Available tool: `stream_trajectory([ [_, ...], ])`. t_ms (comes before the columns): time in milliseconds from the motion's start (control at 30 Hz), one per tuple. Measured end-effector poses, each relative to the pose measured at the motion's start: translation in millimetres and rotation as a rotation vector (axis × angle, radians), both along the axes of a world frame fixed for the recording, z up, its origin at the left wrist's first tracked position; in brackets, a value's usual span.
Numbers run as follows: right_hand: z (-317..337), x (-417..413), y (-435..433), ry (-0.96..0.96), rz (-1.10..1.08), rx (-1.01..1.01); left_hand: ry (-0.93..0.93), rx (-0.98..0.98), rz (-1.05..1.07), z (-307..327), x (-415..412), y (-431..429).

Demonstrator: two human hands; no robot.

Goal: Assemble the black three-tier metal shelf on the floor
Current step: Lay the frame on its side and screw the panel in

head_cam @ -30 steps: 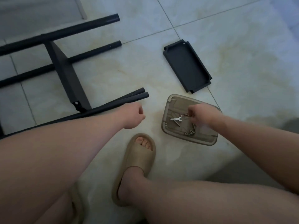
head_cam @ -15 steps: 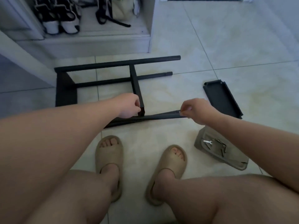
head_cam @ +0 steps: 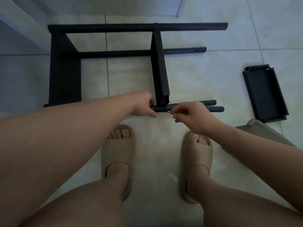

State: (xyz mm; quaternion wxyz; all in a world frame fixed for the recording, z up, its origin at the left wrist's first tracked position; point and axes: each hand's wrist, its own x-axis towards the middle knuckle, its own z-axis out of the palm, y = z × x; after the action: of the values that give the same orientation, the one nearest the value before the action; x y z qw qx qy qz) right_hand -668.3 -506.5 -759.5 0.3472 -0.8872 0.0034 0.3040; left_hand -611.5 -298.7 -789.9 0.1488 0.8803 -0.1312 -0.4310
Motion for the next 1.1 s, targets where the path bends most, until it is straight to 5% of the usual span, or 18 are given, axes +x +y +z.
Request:
stream_trajectory([
  [467, -49.2, -29.3, -1.6, -0.032, -0.121, 0.341, -0.184, -0.110, 0.127, -24.5, -20.5, 7.6],
  [1100, -31.0, -31.0, 2.5, -0.429, -0.008, 0.298, -0.160, -0.286, 0.249, 1.7, -27.2, 13.4],
])
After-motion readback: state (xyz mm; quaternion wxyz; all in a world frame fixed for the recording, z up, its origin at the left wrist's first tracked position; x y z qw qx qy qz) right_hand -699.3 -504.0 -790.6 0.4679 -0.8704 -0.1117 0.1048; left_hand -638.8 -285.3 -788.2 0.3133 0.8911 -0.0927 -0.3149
